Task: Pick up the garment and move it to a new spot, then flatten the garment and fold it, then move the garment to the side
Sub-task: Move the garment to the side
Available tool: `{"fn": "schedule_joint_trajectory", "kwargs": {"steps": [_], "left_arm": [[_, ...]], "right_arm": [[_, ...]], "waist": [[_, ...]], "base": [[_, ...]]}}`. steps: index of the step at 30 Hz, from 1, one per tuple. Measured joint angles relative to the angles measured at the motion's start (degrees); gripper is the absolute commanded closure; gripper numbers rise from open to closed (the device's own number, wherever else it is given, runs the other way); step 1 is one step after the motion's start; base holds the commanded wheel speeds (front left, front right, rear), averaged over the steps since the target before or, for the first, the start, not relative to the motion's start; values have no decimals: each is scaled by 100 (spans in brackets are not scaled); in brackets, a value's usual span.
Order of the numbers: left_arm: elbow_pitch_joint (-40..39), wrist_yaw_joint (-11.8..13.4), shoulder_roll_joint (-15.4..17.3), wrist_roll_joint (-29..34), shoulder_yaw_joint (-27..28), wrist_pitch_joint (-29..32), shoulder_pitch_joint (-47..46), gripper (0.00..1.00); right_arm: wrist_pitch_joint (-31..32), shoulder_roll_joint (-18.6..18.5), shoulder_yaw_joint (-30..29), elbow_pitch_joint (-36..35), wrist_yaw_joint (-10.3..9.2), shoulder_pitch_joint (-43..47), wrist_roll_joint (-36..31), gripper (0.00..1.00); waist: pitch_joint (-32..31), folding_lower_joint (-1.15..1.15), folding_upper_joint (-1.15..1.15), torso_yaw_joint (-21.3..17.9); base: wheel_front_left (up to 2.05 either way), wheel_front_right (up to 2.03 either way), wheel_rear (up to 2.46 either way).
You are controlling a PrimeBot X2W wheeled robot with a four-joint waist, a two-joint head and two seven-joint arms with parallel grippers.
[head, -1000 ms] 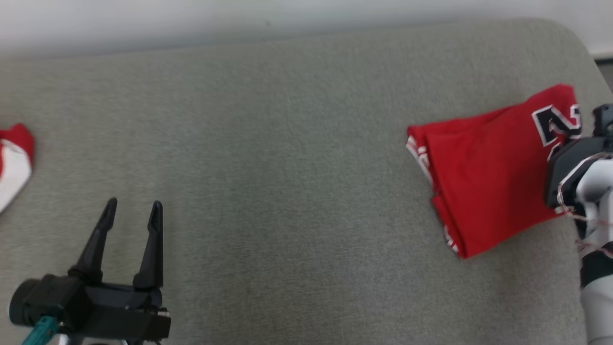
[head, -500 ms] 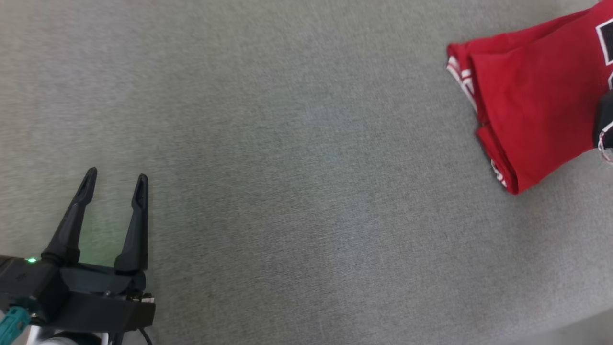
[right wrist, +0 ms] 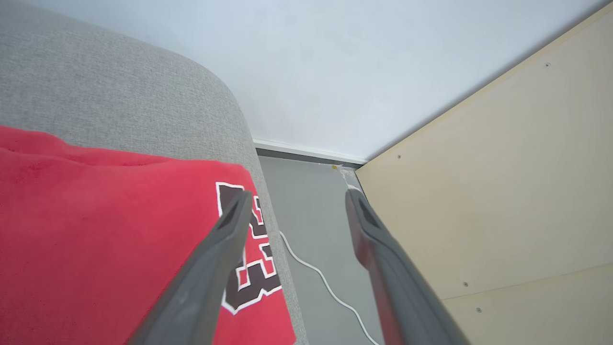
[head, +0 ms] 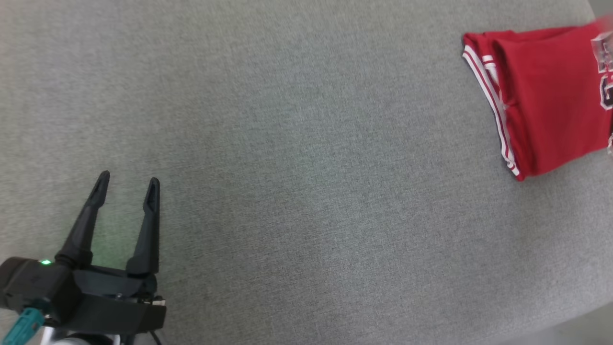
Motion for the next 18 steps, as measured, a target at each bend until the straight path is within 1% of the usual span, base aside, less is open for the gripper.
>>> {"fn": "schedule_joint_trajectory", "kwargs": {"steps": [4,7,9,11,13,14,15,16,17,18], "left_arm": [[285,1,-147,-52,-87,-221,-1,0],[610,9,-181,-13,-170,-407,64,0],[876,63,-278,-8,-181,-537,192,0],[1126,132,-367,-57,-121,-667,349,0],[1346,183,-430,-70,-88,-731,503,0],[1463,205,-467,-82,-75,-767,606,0],[1567,227,-528,-146,-22,-799,702,0],[1567,227,-528,-146,-22,-799,702,0],[1774,304,-598,-219,96,-853,876,0],[1849,314,-654,-270,163,-870,962,0]], "right_arm": [[-271,70,-105,70,0,216,18,0],[-598,148,-103,137,0,511,328,0],[-884,256,-20,100,0,804,569,0],[-1120,445,38,2,0,1109,993,0],[-1247,605,243,-147,0,1479,1288,0],[-1296,721,288,-256,0,1674,1559,0],[-1294,792,417,-381,0,1876,1708,0],[-1294,792,417,-381,0,1876,1708,0],[-1288,1049,523,-678,0,2247,2267,0],[-1256,1123,656,-866,0,2469,2353,0]], "waist": [[-227,0,0,84],[-475,0,0,172],[-683,0,0,244],[-916,-1,-1,321],[-1166,-1,-1,400],[-1300,-1,-2,441],[-1433,-1,-2,481],[-1433,-1,-2,481],[-1708,-2,-2,560],[-1844,-2,-2,599]], "base": [[0,0,0],[0,0,0],[0,0,0],[0,0,0],[0,0,0],[0,0,0],[0,0,0],[0,0,0],[0,0,0],[0,0,0]]}}
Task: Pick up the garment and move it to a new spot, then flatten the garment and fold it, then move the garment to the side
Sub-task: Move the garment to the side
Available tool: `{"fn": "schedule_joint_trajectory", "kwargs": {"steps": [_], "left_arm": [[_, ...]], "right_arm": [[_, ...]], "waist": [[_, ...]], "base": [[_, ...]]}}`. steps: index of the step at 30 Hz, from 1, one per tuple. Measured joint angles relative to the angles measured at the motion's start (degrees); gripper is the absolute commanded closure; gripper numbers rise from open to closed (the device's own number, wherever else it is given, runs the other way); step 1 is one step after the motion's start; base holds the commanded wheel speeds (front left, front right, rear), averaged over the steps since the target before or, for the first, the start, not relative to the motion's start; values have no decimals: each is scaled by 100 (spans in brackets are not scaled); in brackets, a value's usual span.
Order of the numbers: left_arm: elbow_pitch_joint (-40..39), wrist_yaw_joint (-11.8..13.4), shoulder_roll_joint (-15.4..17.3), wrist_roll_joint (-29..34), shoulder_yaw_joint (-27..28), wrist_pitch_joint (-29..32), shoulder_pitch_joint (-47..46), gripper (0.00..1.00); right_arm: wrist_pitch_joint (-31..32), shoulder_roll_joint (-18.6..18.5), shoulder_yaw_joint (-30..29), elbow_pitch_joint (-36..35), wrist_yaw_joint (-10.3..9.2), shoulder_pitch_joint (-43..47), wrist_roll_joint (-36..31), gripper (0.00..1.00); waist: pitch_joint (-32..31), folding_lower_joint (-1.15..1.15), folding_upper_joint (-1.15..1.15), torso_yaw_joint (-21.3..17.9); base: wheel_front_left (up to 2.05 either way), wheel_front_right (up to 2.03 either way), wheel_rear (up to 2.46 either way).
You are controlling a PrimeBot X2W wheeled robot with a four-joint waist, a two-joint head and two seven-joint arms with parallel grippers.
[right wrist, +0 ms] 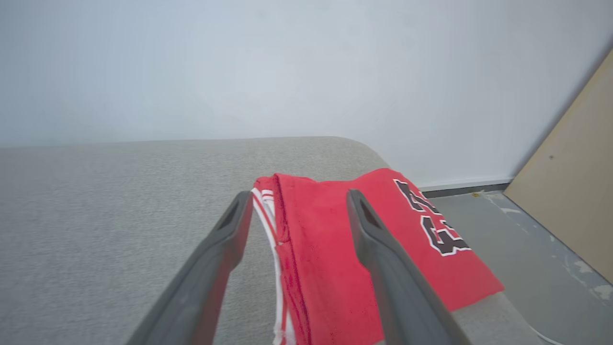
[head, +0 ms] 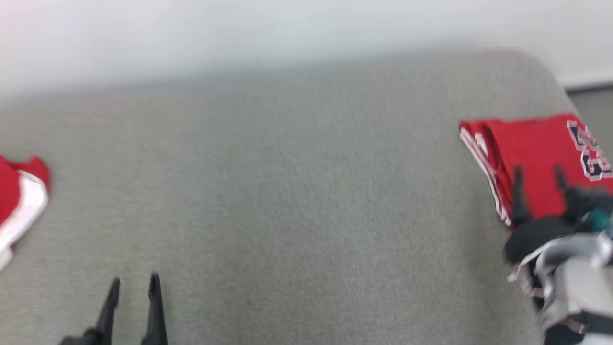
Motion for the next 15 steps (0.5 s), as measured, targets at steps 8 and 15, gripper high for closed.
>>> {"fn": "schedule_joint_trajectory", "kwargs": {"steps": [8,15], "left_arm": [[199,32,-275,-88,374,-46,269,0],[253,-174,-433,104,579,-47,458,0]], "right_arm": [[498,279,555,-1427,-1,1440,873,0],[850,587,732,-2230,-1,2523,1156,0]], "waist": [[-838,-1,-1,307],[-1346,0,-1,670]], "base": [[0,0,0],[0,0,0]]}}
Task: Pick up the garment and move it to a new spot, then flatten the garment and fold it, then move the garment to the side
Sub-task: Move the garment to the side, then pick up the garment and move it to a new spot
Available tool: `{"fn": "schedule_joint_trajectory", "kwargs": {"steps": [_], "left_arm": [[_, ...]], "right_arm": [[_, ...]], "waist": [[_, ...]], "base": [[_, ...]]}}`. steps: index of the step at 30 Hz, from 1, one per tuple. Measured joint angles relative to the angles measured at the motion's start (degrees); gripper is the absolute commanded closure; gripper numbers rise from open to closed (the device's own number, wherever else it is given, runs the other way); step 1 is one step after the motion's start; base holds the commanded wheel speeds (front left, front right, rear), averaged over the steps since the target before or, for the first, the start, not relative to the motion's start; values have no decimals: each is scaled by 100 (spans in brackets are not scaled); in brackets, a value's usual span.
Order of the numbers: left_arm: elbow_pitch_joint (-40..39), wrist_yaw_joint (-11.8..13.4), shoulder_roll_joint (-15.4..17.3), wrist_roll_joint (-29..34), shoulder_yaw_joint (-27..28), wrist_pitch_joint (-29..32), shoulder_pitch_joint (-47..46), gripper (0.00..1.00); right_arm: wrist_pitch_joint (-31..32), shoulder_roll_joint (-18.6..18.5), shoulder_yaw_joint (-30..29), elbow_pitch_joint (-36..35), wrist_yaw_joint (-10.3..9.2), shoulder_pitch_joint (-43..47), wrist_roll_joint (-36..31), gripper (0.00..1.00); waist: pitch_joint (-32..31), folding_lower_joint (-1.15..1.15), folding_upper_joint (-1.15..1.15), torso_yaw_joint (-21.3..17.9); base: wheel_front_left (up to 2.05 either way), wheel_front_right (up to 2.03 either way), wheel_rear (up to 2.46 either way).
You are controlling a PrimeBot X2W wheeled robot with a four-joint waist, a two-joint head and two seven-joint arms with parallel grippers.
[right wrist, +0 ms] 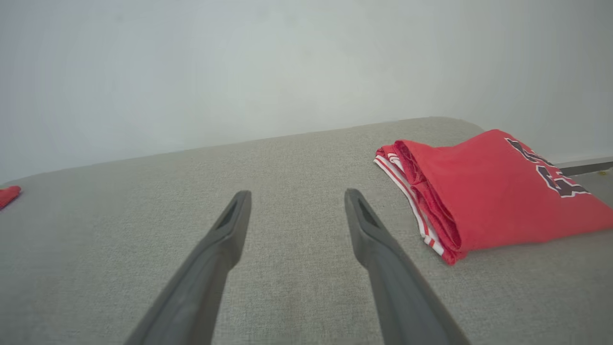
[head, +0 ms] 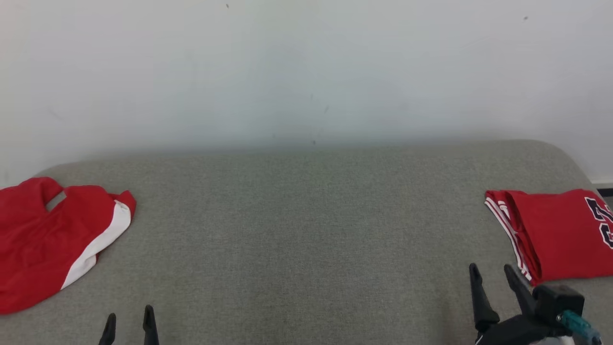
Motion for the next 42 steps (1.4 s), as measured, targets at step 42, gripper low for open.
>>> {"fn": "schedule_joint_trajectory", "kwargs": {"steps": [42], "left_arm": [[698,-326,291,153,-59,0,-122,0]], "right_arm": [[-78,210,213,-236,0,896,479,0]], "waist": [[-248,3,2,1384]], "base": [[0,0,0]]}}
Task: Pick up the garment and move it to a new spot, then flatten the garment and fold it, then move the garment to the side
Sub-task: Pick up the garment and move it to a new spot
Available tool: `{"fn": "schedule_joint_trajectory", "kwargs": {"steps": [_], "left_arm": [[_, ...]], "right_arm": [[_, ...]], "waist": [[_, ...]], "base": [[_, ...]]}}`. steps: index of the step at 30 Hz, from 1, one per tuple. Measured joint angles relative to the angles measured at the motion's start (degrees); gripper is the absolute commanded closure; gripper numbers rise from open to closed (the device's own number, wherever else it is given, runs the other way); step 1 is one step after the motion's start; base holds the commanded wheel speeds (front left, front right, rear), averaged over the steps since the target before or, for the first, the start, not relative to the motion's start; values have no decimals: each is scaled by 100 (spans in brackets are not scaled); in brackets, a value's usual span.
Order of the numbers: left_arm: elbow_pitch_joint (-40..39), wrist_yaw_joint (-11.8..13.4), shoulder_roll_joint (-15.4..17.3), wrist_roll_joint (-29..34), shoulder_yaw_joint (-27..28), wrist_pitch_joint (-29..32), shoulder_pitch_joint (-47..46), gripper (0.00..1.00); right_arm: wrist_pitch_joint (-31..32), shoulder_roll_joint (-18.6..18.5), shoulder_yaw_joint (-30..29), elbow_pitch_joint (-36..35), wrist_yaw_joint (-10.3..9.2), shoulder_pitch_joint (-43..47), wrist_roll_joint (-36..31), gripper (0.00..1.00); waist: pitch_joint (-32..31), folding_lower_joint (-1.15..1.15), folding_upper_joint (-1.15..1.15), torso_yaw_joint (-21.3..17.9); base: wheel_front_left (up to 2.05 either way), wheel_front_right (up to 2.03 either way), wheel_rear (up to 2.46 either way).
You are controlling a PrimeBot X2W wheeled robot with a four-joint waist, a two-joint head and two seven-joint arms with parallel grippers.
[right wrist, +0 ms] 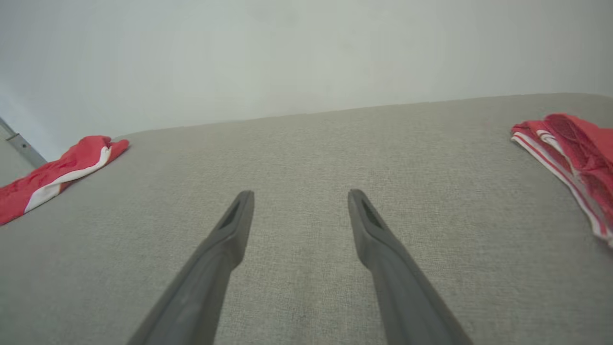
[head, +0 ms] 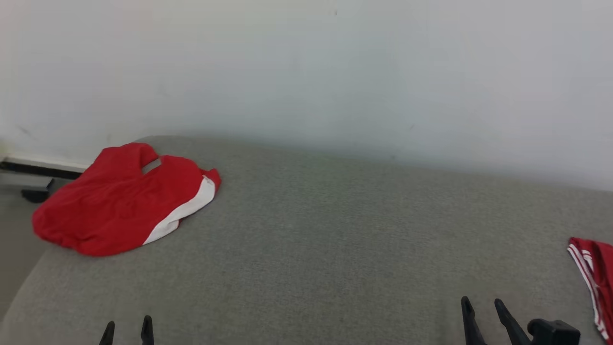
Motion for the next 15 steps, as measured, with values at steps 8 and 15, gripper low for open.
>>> {"fn": "schedule_joint_trajectory", "kwargs": {"steps": [8,15], "left_arm": [[-40,-1,65,-31,118,0,77,0],[-303,34,-96,-30,577,0,251,0]], "right_arm": [[-94,-3,467,85,0,-135,13,0],[7,2,839,178,0,-578,-145,0]], "waist": [[-27,0,0,859],[60,0,1,1420]], "base": [[0,0,0],[0,0,0]]}}
